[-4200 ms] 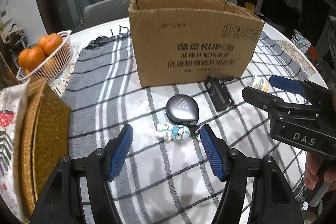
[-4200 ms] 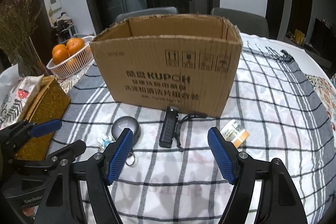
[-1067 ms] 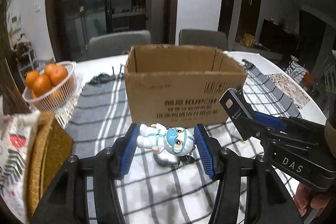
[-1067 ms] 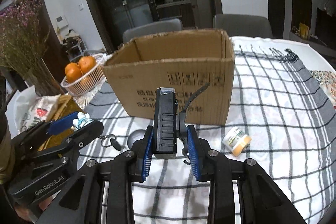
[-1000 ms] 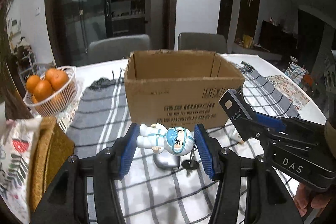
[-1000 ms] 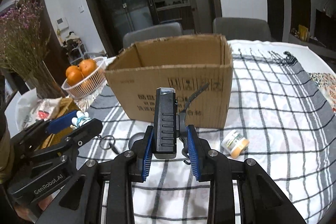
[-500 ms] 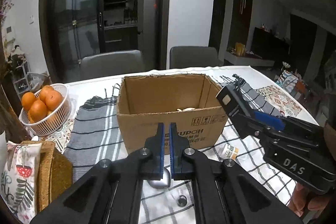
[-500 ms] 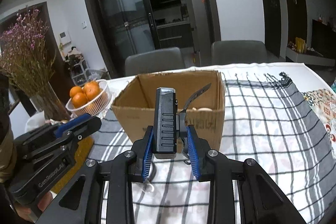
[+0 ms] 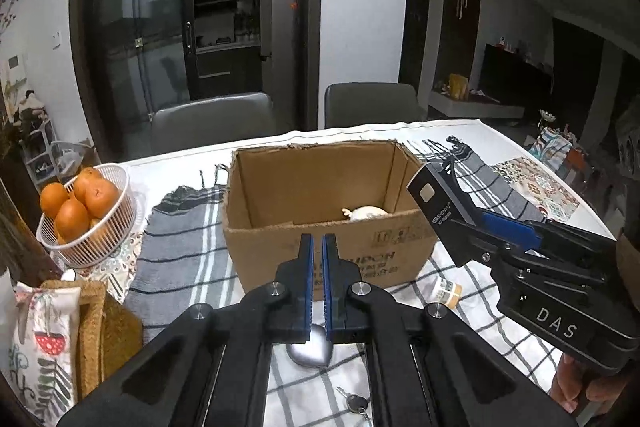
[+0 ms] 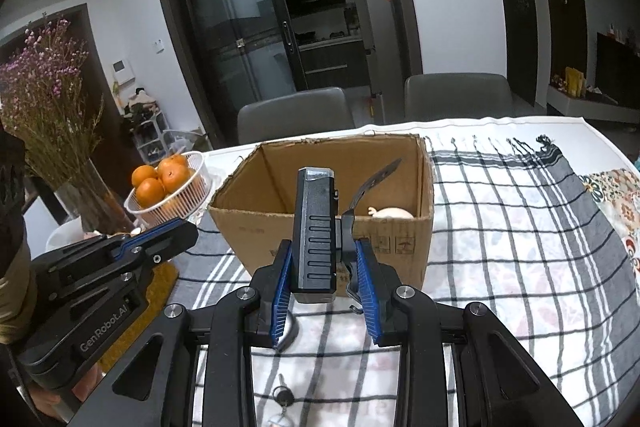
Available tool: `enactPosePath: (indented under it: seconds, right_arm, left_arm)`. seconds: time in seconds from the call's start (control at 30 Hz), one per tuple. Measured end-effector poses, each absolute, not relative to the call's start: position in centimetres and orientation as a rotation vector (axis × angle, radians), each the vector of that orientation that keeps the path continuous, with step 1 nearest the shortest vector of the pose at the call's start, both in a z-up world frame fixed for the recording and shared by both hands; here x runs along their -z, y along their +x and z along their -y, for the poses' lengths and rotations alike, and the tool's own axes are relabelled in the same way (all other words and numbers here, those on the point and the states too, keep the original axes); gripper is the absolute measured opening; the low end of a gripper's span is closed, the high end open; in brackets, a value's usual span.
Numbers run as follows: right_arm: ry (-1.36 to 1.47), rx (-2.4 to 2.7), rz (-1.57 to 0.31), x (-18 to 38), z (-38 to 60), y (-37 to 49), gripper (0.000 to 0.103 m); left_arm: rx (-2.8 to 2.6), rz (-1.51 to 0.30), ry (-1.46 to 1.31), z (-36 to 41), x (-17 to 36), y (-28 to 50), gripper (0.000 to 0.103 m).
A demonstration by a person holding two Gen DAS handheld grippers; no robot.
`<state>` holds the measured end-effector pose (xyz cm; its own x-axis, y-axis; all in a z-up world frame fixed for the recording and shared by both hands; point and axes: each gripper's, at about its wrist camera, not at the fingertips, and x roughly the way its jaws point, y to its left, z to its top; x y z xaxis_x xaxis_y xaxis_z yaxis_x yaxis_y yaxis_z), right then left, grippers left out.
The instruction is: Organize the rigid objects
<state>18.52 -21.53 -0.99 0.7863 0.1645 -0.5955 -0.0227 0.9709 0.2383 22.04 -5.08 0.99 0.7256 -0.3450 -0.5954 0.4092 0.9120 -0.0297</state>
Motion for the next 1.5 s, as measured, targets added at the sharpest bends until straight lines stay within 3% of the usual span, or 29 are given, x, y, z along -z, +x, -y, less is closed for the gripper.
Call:
enactPosePath:
  seconds: [1.07, 1.43, 1.5]
  right_arm:
    - [0.158, -0.124, -0.761, 2.2, 21.9, 28.7, 0.033]
    - [0.126, -0.060, -0.724, 1.3, 22.3, 27.6, 0.045]
    - [0.125, -0.048, -0.717, 1.0, 22.5, 27.2, 0.047]
  left_arm:
    - [0.343, -0.757, 0.074, 5.2, 1.3, 30.8, 0.007]
    - [0.330, -0.739, 0.081, 5.4, 1.2, 29.3, 0.024]
    - [0.319, -0.728, 0.082, 5.4, 0.9, 28.6, 0.033]
